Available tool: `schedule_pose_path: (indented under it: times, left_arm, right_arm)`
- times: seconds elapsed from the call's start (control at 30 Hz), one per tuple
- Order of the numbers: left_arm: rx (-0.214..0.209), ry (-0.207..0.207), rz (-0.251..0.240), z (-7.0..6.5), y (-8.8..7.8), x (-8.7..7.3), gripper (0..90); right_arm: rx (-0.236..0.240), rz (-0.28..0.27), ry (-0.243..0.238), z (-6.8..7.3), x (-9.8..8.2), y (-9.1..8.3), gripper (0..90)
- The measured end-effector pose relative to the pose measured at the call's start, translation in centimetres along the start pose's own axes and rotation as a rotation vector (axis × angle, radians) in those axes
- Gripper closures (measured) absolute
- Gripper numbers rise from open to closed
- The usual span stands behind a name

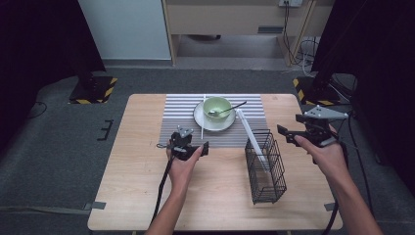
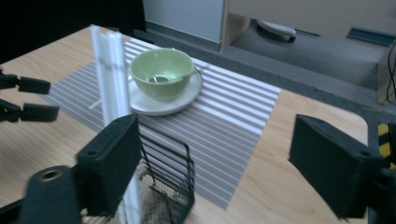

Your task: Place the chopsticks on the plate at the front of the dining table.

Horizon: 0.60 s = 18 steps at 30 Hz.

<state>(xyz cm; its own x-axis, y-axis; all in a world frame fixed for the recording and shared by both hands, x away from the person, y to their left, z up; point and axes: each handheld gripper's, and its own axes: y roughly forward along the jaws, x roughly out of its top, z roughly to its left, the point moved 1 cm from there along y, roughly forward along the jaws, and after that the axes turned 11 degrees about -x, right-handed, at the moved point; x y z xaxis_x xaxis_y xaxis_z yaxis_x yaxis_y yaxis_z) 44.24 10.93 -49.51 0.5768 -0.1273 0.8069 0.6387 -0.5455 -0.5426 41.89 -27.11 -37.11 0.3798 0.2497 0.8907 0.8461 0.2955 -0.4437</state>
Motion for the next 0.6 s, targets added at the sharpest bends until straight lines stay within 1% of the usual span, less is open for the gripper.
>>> schedule_pose_path:
  times: [0.1,0.17,0.27,0.3,0.4,0.5,0.53,0.6]
  left_arm:
    - [0.003,0.017,-0.006,0.1,-0.5,0.0,3.7]
    - [0.016,0.021,-0.013,0.2,-0.8,-0.1,3.6]
    - [0.012,0.03,-0.014,0.3,-1.3,-0.4,4.1]
    - [0.01,0.032,-0.006,0.4,-1.4,-0.5,4.1]
    - [0.005,0.036,0.001,0.4,-1.6,-0.8,4.6]
    - [0.005,0.045,0.004,0.3,-1.7,-0.9,4.6]
    - [0.017,0.056,0.0,0.2,-1.9,-1.0,4.7]
    - [0.012,0.054,-0.003,0.2,-2.0,-1.1,4.8]
  right_arm:
    - [0.037,0.001,-0.022,1.1,1.8,0.5,30.1]
    - [0.057,0.001,-0.038,2.0,2.7,1.0,35.6]
    - [0.093,0.0,-0.06,3.4,3.8,1.9,42.9]
    - [0.1,0.003,-0.065,3.8,4.0,2.2,45.9]
    - [0.141,0.02,-0.078,5.1,4.4,3.2,52.2]
    - [0.156,0.038,-0.094,6.1,4.3,4.2,57.6]
    - [0.163,0.045,-0.096,6.4,4.2,4.5,59.6]
    - [0.164,0.052,-0.104,6.8,4.1,4.9,63.0]
